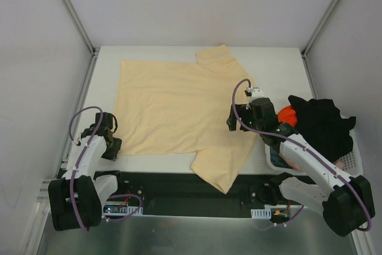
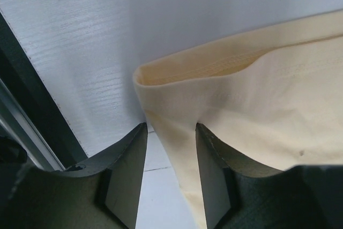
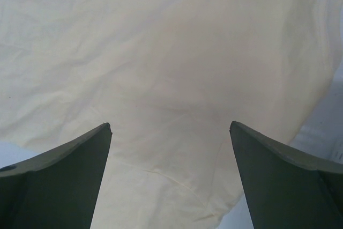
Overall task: Fold and stack the t-shirts
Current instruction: Grap the side of the flattened tshirt closest away from the robot with both arms
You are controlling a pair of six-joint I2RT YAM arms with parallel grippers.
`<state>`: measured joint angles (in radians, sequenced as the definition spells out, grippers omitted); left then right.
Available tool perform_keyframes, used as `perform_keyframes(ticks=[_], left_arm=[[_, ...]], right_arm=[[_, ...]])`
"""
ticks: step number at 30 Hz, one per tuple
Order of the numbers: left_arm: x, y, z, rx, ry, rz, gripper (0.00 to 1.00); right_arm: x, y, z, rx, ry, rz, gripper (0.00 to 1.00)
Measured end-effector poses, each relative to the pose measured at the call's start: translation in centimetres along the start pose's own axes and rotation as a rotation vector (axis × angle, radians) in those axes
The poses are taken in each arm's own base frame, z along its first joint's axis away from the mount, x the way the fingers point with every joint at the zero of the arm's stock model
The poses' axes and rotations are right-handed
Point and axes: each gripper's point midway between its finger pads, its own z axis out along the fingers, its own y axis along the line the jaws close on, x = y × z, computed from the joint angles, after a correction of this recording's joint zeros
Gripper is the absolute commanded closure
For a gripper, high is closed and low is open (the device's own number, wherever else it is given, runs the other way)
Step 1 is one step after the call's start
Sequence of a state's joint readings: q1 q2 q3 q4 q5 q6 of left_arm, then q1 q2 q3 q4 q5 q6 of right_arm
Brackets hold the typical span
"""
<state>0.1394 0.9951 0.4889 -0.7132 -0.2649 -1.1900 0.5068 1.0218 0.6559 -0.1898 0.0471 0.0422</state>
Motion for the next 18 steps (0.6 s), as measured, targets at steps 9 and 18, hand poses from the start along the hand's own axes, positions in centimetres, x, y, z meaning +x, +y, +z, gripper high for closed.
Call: perform_keyframes(ticks=[9,18], left_arm=[[0.1,-0.1,0.5,-0.017,0.008,0.021,1.00],[-0.1,-0.5,0.6,0.007,0.000,0.054,1.00]], right_arm=[[0.7,-0.5,-0.4,0.027,0.026,0.010,0.03],[2.2,3.5,-2.0,-0.103,0.058,-0.094,0.01]])
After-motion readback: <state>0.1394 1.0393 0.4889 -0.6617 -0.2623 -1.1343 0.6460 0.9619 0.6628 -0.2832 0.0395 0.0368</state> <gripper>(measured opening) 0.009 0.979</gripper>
